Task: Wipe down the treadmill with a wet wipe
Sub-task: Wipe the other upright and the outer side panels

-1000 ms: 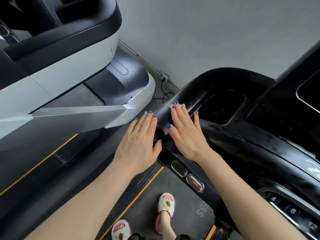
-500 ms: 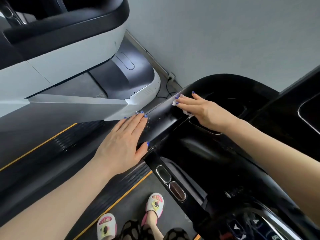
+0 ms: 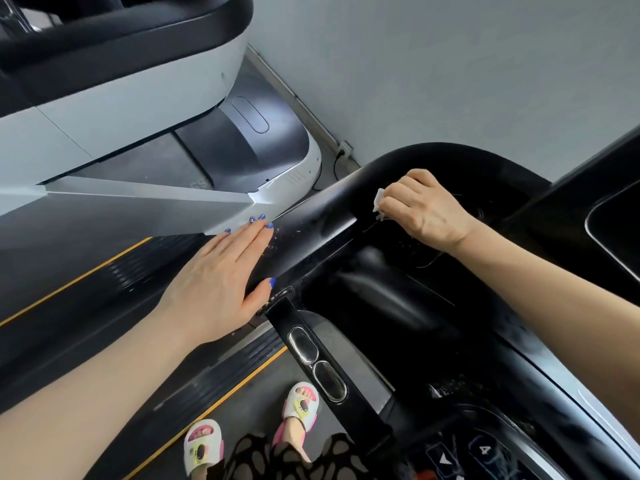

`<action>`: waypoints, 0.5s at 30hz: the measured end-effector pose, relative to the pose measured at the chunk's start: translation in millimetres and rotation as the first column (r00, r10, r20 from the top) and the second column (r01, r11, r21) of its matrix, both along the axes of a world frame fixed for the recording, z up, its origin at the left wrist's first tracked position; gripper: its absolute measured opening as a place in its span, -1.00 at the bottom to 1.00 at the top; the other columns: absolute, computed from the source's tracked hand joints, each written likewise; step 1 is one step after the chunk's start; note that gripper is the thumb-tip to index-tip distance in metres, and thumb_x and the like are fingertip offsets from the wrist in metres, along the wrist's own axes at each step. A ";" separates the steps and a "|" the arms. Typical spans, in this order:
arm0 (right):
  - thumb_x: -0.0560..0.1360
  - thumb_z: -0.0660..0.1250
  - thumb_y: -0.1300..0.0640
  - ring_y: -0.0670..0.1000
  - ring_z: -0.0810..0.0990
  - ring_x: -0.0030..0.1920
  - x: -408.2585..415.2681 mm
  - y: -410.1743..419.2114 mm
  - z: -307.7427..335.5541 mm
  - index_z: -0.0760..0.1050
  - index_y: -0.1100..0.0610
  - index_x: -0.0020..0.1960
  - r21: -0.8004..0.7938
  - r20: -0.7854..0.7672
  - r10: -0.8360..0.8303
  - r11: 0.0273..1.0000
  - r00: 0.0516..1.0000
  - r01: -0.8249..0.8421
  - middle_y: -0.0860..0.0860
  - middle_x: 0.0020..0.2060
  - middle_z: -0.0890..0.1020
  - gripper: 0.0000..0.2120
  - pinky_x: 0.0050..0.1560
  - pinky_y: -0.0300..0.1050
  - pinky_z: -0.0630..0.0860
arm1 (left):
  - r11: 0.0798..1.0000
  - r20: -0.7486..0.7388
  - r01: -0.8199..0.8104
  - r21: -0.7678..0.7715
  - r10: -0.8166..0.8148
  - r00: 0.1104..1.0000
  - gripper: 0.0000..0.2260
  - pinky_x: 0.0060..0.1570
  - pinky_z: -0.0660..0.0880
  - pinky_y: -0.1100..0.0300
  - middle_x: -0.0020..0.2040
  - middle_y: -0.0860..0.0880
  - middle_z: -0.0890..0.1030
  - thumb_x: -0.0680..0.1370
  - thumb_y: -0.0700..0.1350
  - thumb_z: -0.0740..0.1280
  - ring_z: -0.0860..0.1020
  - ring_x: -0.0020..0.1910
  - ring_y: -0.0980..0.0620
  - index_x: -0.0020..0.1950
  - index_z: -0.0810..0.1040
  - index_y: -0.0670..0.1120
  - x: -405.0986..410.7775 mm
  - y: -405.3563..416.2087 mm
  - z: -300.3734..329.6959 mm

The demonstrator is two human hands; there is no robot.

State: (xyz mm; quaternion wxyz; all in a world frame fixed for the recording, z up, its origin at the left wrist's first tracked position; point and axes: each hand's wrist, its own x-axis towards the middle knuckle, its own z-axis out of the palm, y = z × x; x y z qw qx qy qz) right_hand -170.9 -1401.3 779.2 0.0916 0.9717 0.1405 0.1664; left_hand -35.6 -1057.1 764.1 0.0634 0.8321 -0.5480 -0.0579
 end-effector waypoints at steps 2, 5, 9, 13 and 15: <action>0.61 0.26 0.33 0.12 0.52 -0.23 4.1 -1.1 -0.9 0.55 0.15 0.01 -0.059 -0.011 -0.004 0.998 1.000 0.003 0.05 -0.16 0.59 -0.86 0.06 0.02 0.40 | 1.000 -0.011 -0.005 0.001 0.005 1.000 -0.35 0.51 0.25 0.01 0.60 -0.10 0.27 0.60 0.17 0.02 0.31 0.55 -0.05 0.62 0.22 -0.14 0.0 -0.4 0.3; 0.68 0.16 0.27 0.12 0.52 -0.25 5.2 6.5 2.4 0.59 0.17 -0.05 -0.077 0.011 -0.036 0.996 0.999 0.037 0.06 -0.19 0.60 -0.75 0.01 0.02 0.40 | 1.000 -0.033 -0.004 -0.008 0.004 0.999 -0.34 0.51 0.29 -0.03 0.60 -0.10 0.26 0.59 0.17 0.03 0.30 0.55 -0.06 0.62 0.21 -0.14 0.1 -0.9 -0.4; 0.73 0.01 0.20 0.14 0.54 -0.26 6.3 35.5 3.5 0.60 0.17 -0.08 -0.058 -0.001 -0.083 0.995 0.997 0.083 0.06 -0.20 0.61 -0.59 -0.09 0.03 0.47 | 1.000 -0.034 -0.008 -0.008 0.008 0.999 -0.33 0.51 0.27 -0.02 0.60 -0.10 0.27 0.58 0.18 0.02 0.30 0.55 -0.05 0.61 0.22 -0.15 -0.4 -1.3 0.5; 0.57 0.24 0.27 0.17 0.54 -0.25 0.0 60.6 11.4 0.60 0.19 0.05 0.028 -0.039 -0.167 0.985 0.985 0.168 0.09 -0.20 0.58 -0.83 -0.14 0.05 0.45 | 1.000 -0.040 -0.007 -0.019 0.006 0.999 -0.33 0.51 0.22 0.03 0.59 -0.10 0.28 0.58 0.18 0.02 0.31 0.54 -0.05 0.61 0.24 -0.16 -2.3 -2.2 2.9; 0.42 0.42 0.32 0.19 0.54 -0.26 -2.8 75.3 17.2 0.57 0.18 0.09 0.123 0.002 -0.327 0.938 0.945 0.325 0.10 -0.21 0.57 -0.75 -0.17 0.05 0.40 | 1.000 -0.046 -0.005 -0.026 0.004 0.999 -0.32 0.52 0.21 0.03 0.60 -0.09 0.27 0.57 0.18 0.02 0.30 0.55 -0.04 0.61 0.24 -0.16 -1.4 -1.6 3.1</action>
